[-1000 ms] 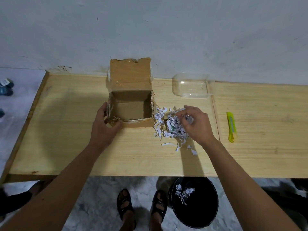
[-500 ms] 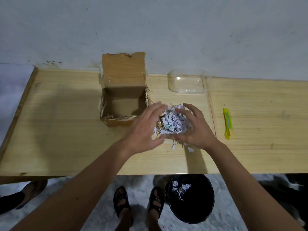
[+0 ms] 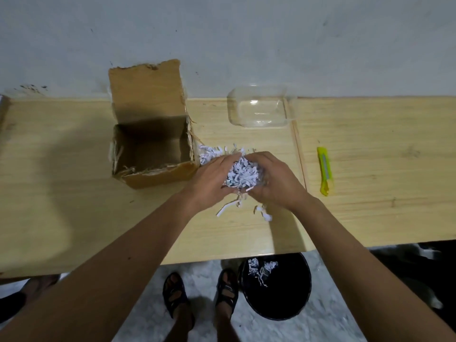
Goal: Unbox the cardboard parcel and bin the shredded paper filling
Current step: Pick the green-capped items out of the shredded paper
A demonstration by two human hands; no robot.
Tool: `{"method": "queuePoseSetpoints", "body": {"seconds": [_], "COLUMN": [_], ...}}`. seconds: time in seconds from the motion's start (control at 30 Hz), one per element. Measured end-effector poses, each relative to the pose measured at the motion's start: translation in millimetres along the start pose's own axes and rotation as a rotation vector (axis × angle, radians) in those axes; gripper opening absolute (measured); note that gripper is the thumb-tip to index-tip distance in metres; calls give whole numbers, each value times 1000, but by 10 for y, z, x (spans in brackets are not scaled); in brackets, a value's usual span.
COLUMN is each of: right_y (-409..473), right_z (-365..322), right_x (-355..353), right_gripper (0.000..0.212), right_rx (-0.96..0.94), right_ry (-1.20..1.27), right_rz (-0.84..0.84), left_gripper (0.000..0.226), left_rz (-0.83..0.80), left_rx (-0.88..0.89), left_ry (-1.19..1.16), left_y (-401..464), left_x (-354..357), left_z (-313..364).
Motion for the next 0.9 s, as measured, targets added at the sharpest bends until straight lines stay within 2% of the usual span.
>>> {"method": "queuePoseSetpoints", "body": {"seconds": [0.1,0.23,0.33,0.7,0.9], "right_y": [78,235,352,552,340], "right_z": [19,114,187,358,285], "right_x": [-69,-215,-269,-197,-423], "right_gripper": [67,43,37,31,55], "right_rx": [12,96,146,260,207], "right_ry": [42,110,127,184,151], "right_rz": [-28,-72,-99,-93,60], "left_gripper": [72,53,41,40,47], "left_rz": [56,97,150,214,210], "left_rx": [2,-46,-103,-268,-283], "left_ry": [-74,-191,-264,-380,-367], "left_y": [38,157,252,498,470], "left_x": [-19,-59,-73,-62,-70], "left_z": [-32,-50,-53,-148,-145]}}
Point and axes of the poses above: each hand's wrist, its own y-axis towards the middle knuckle, its own x-axis out of the palm, z = x × y, the point moved 4 cm from there along y, towards the middle knuckle, and after that the axes turned 5 degrees about -y, right-handed, at the moved point
